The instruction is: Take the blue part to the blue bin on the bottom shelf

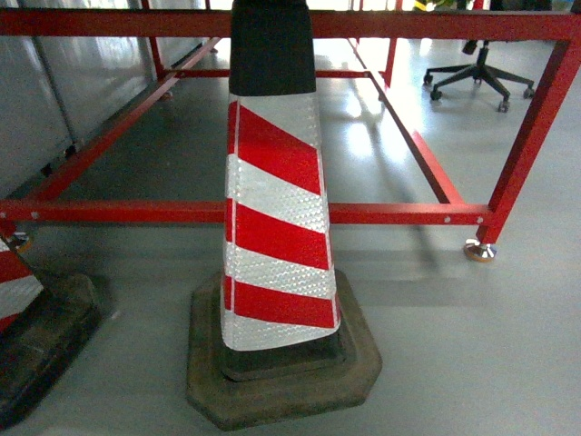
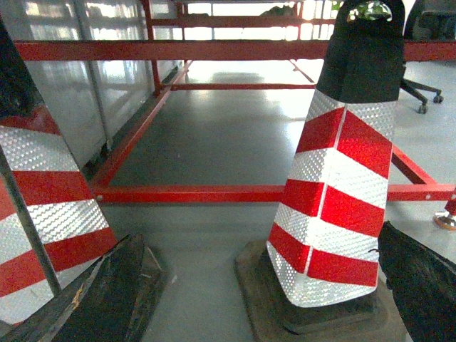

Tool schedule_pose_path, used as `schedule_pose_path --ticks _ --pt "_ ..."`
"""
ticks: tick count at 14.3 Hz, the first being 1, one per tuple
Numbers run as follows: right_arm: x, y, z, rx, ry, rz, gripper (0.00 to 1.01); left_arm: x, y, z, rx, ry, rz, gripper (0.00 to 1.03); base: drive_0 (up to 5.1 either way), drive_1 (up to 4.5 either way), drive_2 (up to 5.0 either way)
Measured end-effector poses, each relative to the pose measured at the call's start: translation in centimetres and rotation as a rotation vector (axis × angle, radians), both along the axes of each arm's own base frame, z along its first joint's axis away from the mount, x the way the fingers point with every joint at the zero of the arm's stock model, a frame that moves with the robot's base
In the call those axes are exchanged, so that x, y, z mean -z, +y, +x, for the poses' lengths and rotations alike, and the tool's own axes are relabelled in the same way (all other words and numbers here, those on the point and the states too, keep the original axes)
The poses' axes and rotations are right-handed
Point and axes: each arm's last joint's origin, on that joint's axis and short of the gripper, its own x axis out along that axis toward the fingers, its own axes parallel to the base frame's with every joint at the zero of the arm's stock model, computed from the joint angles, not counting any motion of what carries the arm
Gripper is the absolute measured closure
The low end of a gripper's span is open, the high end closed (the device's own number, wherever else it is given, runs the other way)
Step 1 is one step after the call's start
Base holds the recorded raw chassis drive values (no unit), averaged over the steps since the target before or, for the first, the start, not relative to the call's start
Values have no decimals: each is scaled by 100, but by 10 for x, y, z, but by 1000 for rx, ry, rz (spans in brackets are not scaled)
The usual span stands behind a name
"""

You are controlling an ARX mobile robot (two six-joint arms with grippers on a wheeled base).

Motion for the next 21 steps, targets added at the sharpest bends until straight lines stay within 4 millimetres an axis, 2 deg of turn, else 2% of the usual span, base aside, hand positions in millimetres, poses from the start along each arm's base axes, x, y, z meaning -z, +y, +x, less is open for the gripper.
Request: schedule_pose_path --ticks 21 --pt "0 0 0 -1 2 0 3 0 0 0 0 5 0 5 0 0 0"
